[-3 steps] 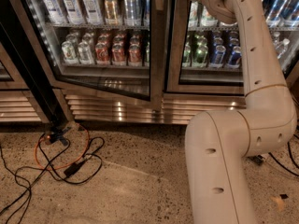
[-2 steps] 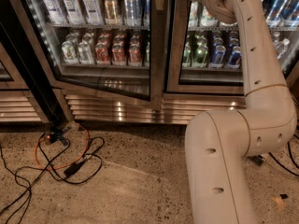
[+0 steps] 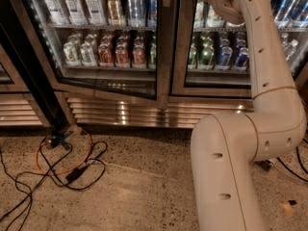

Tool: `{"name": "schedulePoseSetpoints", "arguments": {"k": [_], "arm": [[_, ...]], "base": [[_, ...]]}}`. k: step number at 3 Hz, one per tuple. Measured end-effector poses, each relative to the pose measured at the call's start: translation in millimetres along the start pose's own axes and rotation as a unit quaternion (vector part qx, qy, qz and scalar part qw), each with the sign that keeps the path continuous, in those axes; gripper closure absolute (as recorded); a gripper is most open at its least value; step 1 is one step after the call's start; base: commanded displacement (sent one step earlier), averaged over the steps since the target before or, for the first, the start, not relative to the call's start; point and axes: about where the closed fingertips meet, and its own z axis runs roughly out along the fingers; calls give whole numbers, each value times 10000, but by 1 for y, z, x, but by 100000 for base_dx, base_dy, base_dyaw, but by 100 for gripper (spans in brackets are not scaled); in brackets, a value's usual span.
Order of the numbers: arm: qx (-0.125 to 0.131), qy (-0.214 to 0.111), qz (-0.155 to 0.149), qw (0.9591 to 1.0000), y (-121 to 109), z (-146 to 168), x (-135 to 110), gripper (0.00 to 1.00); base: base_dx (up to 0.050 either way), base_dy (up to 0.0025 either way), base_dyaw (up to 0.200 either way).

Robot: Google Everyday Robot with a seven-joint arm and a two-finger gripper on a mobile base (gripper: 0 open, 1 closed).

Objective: Open left fridge door

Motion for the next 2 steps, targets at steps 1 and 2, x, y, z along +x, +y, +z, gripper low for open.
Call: {"name": "schedulePoseSetpoints", "arguments": {"k": [1, 2], "arm": [[147, 22, -239, 9996, -6, -6, -8, 0], [489, 166, -469, 9976, -19, -22, -23, 0]], "base": [[0, 0, 0], [0, 0, 0]]}}
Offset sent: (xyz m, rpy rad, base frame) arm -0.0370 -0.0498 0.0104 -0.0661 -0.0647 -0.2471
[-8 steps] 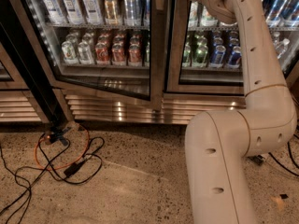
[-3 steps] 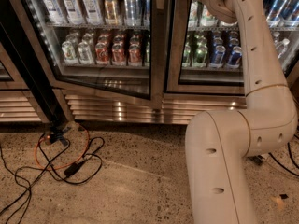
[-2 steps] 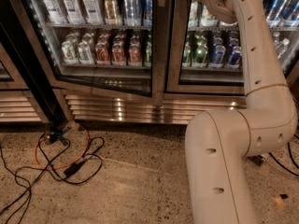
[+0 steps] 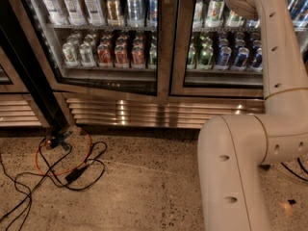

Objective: Open left fridge door

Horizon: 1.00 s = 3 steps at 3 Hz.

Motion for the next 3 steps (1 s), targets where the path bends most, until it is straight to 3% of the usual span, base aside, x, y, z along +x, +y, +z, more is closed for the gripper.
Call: {"name": "schedulePoseSetpoints", "arguments": {"k": [1, 3], "arm": [[329, 146, -249, 9990, -14, -14, -13, 0], [754, 328, -570, 9950, -27, -35, -29, 0]], "base": [[0, 0, 0], [0, 0, 0]]}}
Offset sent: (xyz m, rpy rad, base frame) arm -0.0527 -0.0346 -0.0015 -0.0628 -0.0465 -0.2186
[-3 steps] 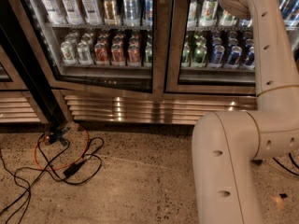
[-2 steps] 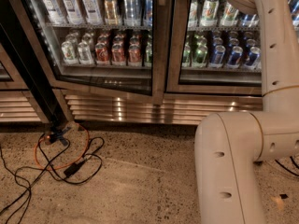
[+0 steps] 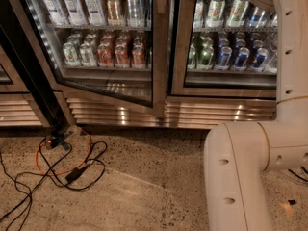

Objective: Open left fridge door

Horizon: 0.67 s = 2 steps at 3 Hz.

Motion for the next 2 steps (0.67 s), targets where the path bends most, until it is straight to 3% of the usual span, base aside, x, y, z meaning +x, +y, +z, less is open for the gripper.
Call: {"name": "schedulePoseSetpoints", "arguments": {"k": [1, 2], "arm": [[208, 113, -147, 9996, 1, -13, -5, 0], [294, 160, -358, 9988, 26, -20, -19, 0]], "base": [[0, 0, 0], [0, 0, 0]]}}
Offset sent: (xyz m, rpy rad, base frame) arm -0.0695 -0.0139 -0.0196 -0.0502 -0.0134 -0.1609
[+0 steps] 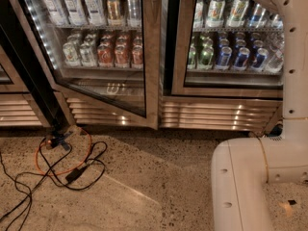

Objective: Open left fridge door

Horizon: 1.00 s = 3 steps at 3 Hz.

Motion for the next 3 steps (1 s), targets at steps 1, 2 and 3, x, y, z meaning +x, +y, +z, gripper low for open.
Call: {"name": "schedulePoseSetpoints", "arguments": {"k": [1, 2, 3], "arm": [[0, 0, 0, 10000, 0, 0, 0, 0], [0, 0, 0, 10000, 0, 0, 0, 19], [0, 0, 0, 10000, 0, 0, 0, 42]], "base": [[0, 0, 0], [0, 0, 0], [0, 0, 0]]}}
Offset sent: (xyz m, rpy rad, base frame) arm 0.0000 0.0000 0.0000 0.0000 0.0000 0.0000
